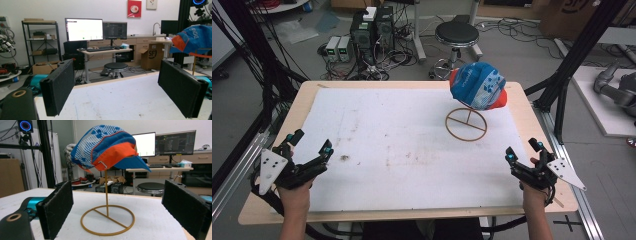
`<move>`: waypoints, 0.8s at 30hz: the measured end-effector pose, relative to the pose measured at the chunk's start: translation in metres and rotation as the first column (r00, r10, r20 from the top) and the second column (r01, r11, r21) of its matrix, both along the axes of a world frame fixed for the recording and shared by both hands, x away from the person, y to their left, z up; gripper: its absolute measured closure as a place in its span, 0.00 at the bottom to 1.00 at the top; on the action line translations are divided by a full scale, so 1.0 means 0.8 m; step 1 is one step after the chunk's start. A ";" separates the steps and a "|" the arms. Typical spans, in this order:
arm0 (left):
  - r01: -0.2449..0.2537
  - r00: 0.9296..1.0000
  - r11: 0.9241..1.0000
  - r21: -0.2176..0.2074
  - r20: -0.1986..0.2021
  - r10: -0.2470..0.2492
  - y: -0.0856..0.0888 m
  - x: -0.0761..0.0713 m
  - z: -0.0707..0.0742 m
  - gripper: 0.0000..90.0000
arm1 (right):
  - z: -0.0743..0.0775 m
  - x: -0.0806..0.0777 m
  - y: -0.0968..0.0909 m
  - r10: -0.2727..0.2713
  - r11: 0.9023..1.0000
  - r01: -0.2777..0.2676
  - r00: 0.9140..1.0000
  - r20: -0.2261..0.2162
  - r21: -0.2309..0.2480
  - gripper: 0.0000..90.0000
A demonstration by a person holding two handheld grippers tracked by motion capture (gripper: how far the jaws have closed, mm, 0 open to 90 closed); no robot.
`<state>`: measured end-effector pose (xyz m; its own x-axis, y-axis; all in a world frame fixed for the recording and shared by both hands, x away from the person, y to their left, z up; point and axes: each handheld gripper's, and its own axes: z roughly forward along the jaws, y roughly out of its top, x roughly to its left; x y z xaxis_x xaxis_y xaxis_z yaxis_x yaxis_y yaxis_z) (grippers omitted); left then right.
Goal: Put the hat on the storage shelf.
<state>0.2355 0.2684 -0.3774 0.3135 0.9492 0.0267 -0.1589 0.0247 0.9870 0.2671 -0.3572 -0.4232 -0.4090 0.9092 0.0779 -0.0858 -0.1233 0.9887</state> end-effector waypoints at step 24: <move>-0.009 1.000 0.998 -0.069 -0.018 0.008 0.008 0.002 -0.011 0.16 | 0.002 -0.002 0.002 0.005 1.000 -0.005 1.000 0.001 0.002 0.11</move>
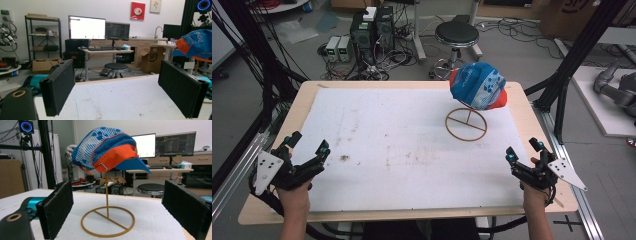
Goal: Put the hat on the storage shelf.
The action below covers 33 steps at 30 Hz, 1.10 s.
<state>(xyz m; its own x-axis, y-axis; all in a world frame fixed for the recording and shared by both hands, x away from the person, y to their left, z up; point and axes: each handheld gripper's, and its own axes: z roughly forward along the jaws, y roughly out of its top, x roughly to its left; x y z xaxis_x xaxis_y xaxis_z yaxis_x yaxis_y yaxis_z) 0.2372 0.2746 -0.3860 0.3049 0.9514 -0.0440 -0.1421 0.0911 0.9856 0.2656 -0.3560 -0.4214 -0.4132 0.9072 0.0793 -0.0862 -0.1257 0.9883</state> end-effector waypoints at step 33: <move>-0.044 0.999 0.999 -0.002 -0.027 0.044 0.018 -0.001 -0.011 0.16 | 0.001 0.006 0.006 0.004 1.000 -0.005 1.000 0.005 0.008 0.11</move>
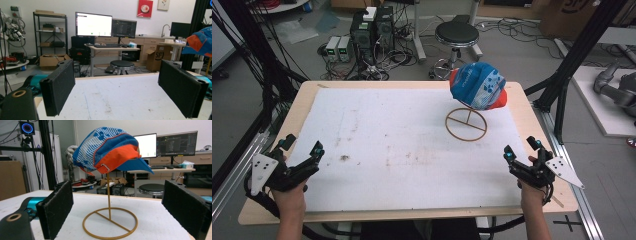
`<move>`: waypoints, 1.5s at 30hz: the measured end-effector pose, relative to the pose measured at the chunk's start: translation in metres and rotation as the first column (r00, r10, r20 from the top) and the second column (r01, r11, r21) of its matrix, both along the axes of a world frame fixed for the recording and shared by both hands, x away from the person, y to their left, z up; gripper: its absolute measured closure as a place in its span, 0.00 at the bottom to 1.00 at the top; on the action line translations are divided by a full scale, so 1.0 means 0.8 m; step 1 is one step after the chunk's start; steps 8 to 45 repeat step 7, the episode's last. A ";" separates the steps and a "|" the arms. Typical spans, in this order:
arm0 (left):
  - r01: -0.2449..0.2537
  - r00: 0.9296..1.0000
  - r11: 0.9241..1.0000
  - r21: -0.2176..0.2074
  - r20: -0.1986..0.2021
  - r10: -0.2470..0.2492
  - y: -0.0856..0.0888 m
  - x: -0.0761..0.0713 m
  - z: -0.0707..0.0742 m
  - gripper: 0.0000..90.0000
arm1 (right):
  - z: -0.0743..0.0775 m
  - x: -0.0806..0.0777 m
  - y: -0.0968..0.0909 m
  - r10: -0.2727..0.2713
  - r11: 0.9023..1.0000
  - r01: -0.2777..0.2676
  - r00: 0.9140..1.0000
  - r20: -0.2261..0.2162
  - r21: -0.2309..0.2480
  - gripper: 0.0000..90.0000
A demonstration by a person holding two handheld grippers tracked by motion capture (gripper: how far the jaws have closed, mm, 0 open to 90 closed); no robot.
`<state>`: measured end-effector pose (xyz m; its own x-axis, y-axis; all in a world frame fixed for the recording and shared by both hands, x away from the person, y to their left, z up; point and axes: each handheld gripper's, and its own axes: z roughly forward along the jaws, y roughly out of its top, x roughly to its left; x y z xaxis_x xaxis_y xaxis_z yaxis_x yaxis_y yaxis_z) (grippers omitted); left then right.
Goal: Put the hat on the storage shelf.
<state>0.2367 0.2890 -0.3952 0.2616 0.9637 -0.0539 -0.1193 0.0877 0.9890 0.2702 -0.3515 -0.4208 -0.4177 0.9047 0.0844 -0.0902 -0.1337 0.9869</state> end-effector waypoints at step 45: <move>-0.008 1.000 1.000 -0.006 -0.002 0.008 0.003 0.001 -0.001 0.16 | 0.000 0.000 0.001 0.004 1.000 -0.004 1.000 0.000 0.003 0.11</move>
